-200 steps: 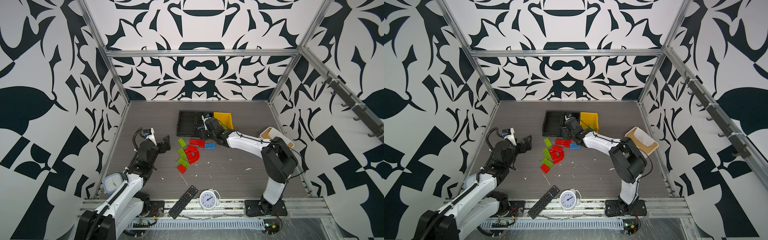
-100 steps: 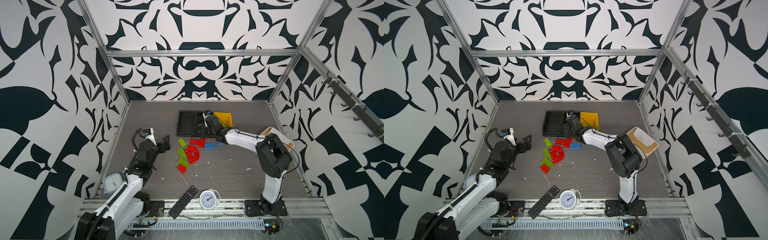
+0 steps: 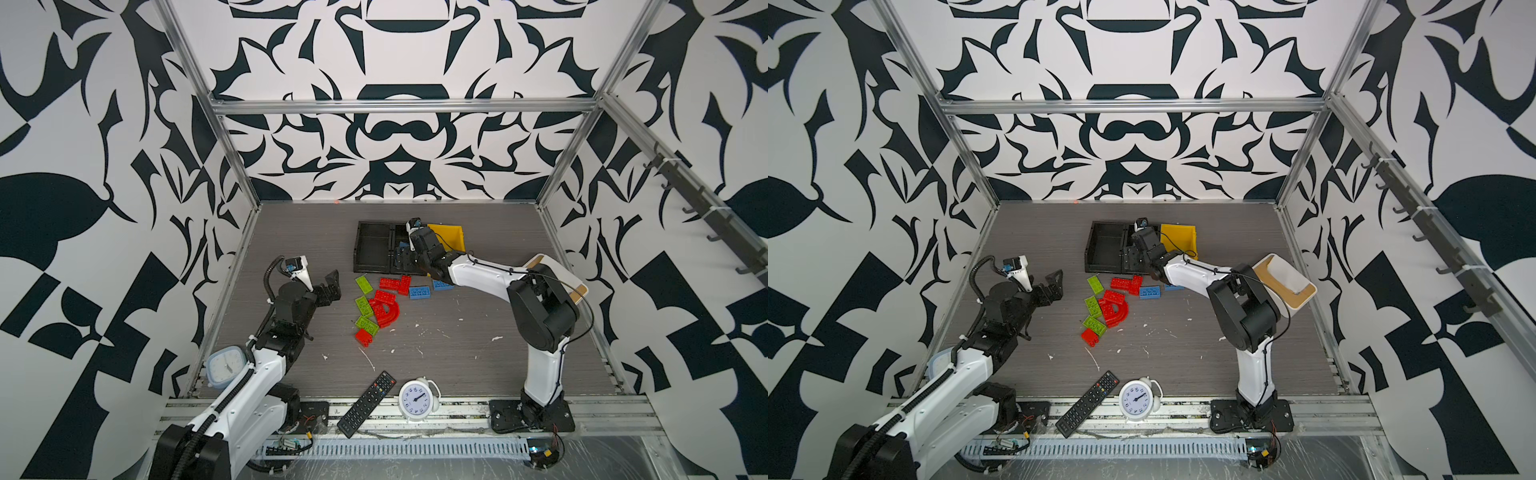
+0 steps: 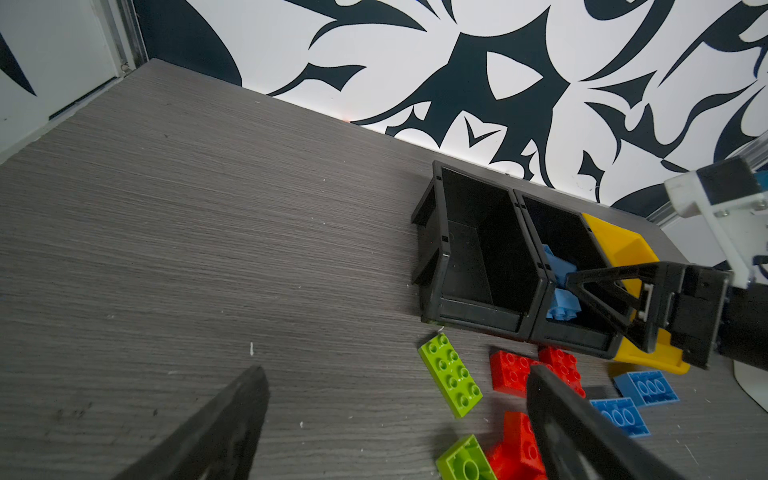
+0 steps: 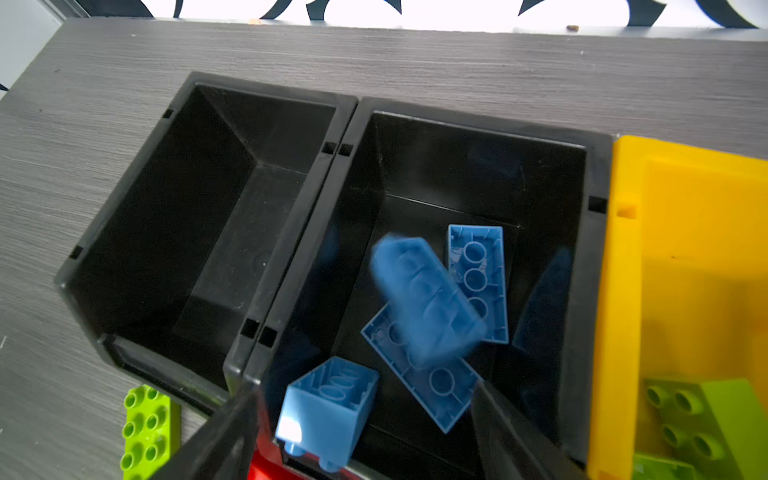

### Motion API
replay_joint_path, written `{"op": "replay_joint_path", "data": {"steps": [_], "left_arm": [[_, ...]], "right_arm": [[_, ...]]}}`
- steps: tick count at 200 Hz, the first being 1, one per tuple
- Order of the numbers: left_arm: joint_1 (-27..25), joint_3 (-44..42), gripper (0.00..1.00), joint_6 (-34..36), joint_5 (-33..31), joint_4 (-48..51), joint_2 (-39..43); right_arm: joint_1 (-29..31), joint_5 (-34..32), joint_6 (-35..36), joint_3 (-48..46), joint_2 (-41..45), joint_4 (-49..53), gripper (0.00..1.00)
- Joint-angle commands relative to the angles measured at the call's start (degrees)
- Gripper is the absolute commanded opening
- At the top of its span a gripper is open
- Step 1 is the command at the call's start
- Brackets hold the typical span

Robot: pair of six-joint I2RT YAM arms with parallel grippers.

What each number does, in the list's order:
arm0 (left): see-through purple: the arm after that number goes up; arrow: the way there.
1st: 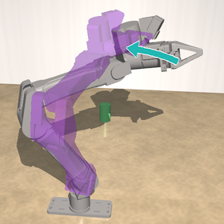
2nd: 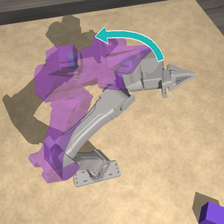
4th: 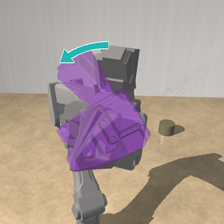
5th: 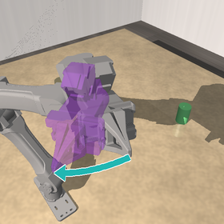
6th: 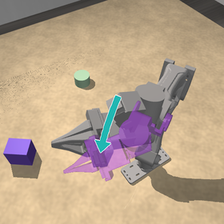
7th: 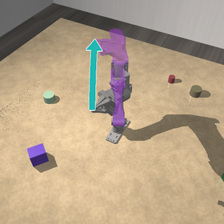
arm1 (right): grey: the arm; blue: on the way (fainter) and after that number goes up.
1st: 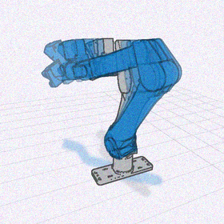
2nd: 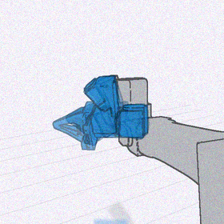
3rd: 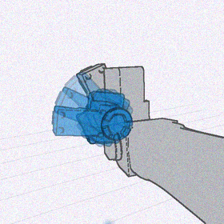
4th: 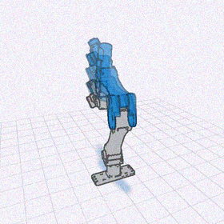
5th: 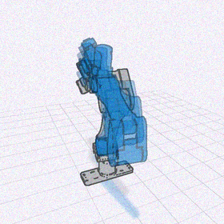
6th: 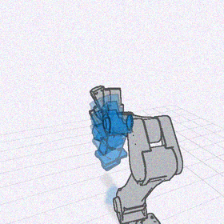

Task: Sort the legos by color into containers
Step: 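Carry the blue brick into the black bin beside the yellow bin and open, then move the right gripper back over the blue bricks near the red pieces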

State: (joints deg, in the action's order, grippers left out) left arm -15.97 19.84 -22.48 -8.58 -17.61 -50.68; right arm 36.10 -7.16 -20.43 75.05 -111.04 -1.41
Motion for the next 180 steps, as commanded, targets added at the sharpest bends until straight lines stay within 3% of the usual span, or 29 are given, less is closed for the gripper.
{"op": "replay_joint_path", "data": {"steps": [1,104,180], "left_arm": [[0.23,0.12,0.99,0.24,-0.42,0.66,0.4],[0.23,0.12,0.99,0.14,-0.15,0.46,0.01],[0.23,0.24,0.99,0.08,-0.5,0.53,-0.13]], "right_arm": [[0.0,1.32,0.56,1.9,3.52,1.0,0.83],[2.2,1.36,-0.7,-13.7,21.04,7.78,0.81],[2.84,2.22,-1.39,-19.48,20.15,9.58,0.79]]}}
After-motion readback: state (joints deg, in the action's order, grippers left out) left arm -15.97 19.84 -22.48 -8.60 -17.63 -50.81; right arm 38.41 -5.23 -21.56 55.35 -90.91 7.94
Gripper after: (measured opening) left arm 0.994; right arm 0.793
